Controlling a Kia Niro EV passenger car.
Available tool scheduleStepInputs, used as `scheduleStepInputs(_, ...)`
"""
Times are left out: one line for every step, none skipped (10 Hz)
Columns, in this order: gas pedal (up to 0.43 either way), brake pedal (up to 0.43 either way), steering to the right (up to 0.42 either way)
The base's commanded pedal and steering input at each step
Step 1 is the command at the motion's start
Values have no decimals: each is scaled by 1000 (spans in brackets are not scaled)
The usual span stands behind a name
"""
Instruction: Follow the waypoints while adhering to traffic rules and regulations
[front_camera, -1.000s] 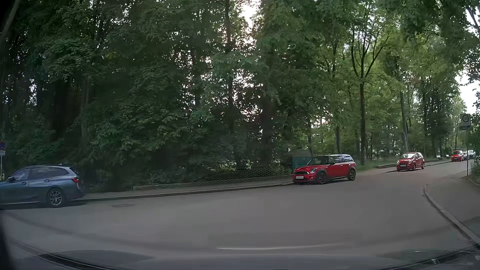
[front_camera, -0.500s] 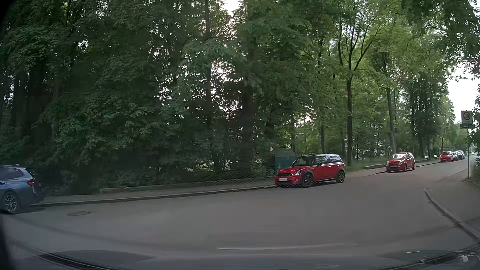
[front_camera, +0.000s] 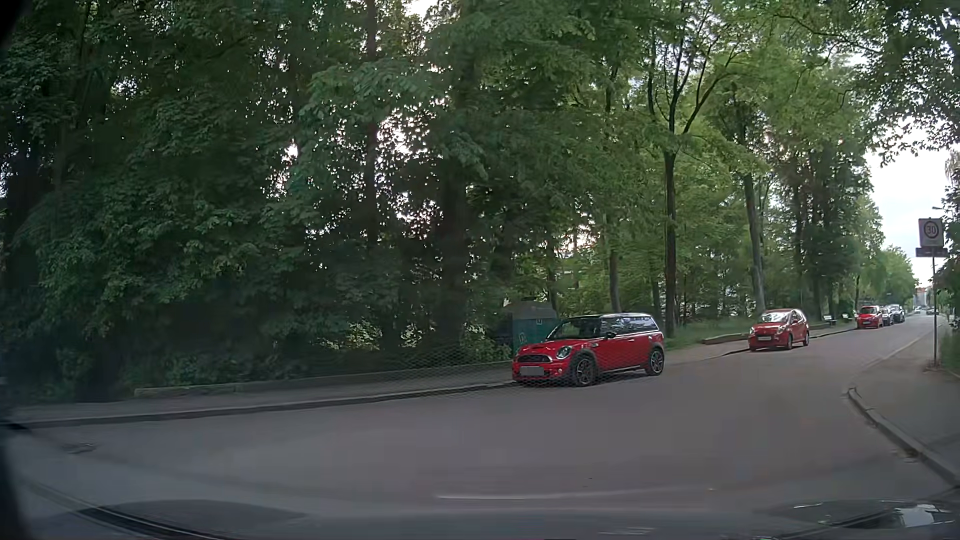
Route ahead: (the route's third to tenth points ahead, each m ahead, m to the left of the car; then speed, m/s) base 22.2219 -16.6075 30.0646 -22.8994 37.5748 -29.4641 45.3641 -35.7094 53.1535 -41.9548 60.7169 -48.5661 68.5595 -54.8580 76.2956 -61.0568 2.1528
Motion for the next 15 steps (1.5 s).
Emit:
scheduleStepInputs(0,238,252)
scheduleStepInputs(0,238,257)
scheduleStepInputs(0,226,257)
scheduleStepInputs(0,152,257)
scheduleStepInputs(0,67,257)
scheduleStepInputs(0,55,257)
scheduleStepInputs(0,30,257)
scheduleStepInputs(0,30,257)
scheduleStepInputs(0,30,257)
scheduleStepInputs(0,30,257)
scheduleStepInputs(0,18,257)
scheduleStepInputs(0,24,257)
scheduleStepInputs(0,24,256)
scheduleStepInputs(0,24,257)
scheduleStepInputs(0,18,255)
